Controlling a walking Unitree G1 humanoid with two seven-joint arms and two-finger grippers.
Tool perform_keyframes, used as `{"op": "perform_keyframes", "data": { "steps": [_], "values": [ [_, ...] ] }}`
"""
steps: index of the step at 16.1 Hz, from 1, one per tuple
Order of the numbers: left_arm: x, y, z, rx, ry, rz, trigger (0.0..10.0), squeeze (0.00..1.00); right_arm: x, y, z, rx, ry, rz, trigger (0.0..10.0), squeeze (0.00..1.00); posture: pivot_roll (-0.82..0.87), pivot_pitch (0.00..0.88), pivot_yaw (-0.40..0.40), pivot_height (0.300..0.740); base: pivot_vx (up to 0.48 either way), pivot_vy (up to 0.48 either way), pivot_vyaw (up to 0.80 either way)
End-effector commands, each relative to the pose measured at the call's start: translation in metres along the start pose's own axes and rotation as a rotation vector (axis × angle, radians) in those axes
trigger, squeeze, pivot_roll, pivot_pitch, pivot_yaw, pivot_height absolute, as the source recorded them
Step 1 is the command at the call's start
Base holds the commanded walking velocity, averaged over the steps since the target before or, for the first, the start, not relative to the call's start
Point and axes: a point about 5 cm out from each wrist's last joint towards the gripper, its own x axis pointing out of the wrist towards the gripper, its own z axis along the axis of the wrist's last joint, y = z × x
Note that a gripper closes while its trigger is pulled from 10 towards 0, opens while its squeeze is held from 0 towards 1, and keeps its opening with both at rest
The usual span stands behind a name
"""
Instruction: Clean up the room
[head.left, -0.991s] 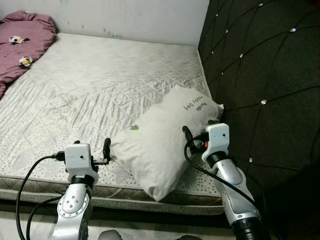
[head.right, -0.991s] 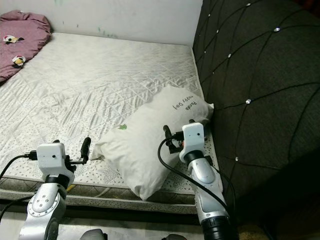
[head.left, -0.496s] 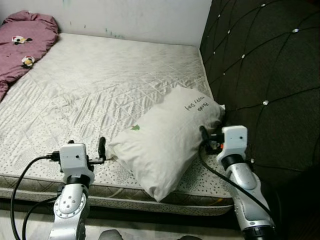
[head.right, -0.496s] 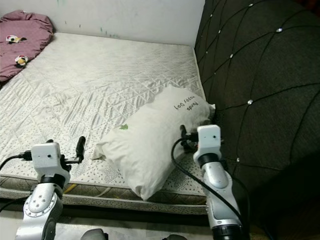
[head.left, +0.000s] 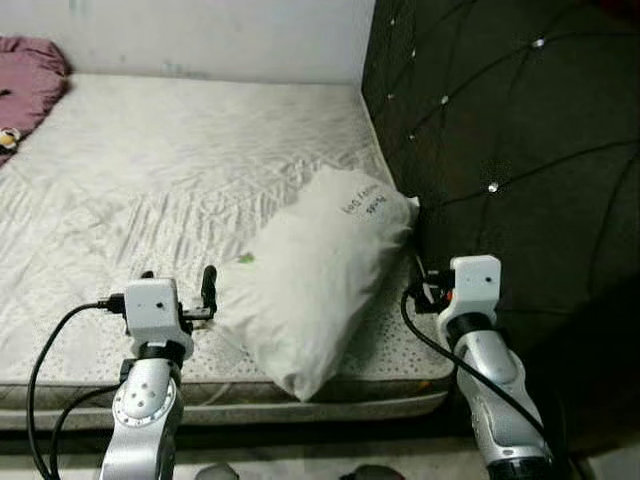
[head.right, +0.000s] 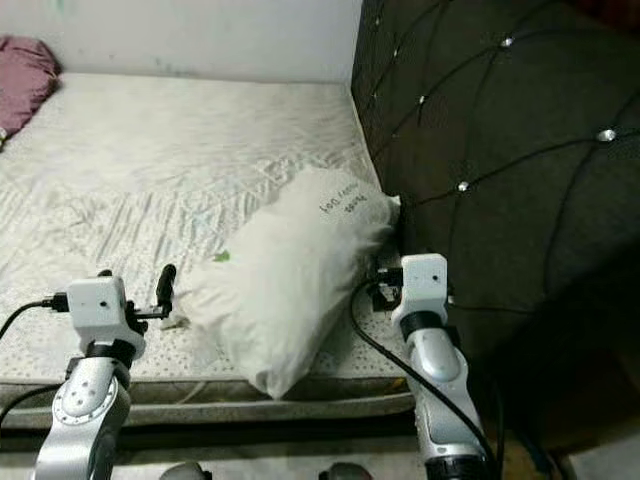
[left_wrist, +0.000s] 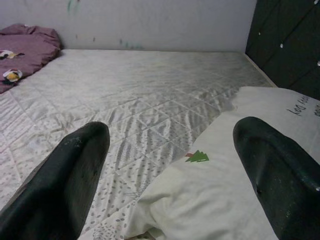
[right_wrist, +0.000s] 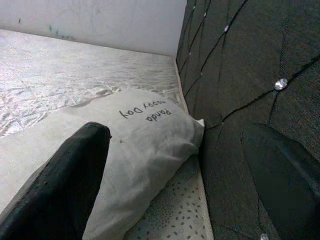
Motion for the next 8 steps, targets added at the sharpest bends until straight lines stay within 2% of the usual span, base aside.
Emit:
{"op": "perform_keyframes", "data": {
  "steps": [1, 8],
  "values": [
    [-0.0002, 0.0022, -0.0011, 0.008, 0.011, 0.011, 10.0, 0.00, 0.0019, -0.0006, 0.0041, 0.009, -0.010, -0.012, 10.0, 0.00, 0.01, 0.000, -0.032, 0.740, 0.000, 0.000, 0.00],
    [0.0012, -0.0006, -0.0001, -0.008, 0.012, 0.002, 10.0, 0.00, 0.0027, 0.0062, 0.0055, 0.019, -0.020, 0.020, 10.0, 0.00, 0.01, 0.000, -0.036, 0.740, 0.000, 0.000, 0.00]
  ]
}}
